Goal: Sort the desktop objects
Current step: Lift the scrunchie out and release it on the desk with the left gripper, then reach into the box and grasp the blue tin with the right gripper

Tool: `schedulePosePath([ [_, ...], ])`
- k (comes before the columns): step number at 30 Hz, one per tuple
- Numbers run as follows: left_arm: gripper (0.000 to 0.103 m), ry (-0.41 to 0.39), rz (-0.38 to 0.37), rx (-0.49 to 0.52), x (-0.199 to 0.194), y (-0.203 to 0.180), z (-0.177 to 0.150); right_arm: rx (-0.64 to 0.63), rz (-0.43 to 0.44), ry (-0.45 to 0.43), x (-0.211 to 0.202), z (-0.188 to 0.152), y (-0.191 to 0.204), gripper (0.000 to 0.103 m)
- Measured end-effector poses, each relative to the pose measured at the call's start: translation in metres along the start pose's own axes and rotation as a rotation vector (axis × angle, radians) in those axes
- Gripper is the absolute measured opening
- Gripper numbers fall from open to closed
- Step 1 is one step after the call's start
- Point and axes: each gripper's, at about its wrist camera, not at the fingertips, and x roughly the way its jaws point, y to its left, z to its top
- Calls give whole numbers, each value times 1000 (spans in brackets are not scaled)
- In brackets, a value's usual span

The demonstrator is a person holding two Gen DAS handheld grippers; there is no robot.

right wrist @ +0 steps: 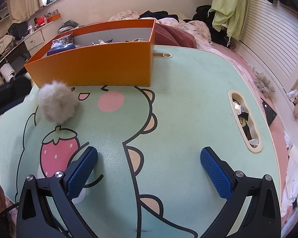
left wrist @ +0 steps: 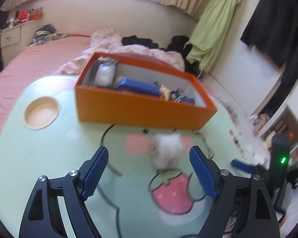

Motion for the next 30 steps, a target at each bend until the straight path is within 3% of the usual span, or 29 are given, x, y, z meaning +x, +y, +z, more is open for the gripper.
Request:
schedulePosePath([
  [2,84,43,32,13,3,2,-9,0,1,2,6,4,1,103],
  [5,84,83,-6,6,10,4,-18,3,-4,22,8,7,0,103],
  [7,83,108,9,10,18,2,-20,23,-7,35,7,13,-4,103],
  [11,88,111,38,46,18,-7,-24,64,13,-62,-19,30,-16,99],
  [15,103,133,63,100,23,-18,-25,8,185,-85,-42,75,-1,95],
  [21,103,131,71,102,20,-14,-26,-26,390,69,-18,149,40,94],
  [25,103,112,68,60,16,-7,-25,2,465,208,14,162,66,89],
  [27,103,99,82,30,13,0,-26,26,490,286,33,166,75,75],
  [30,103,66,66,-43,4,17,-26,71,489,356,50,165,81,75],
])
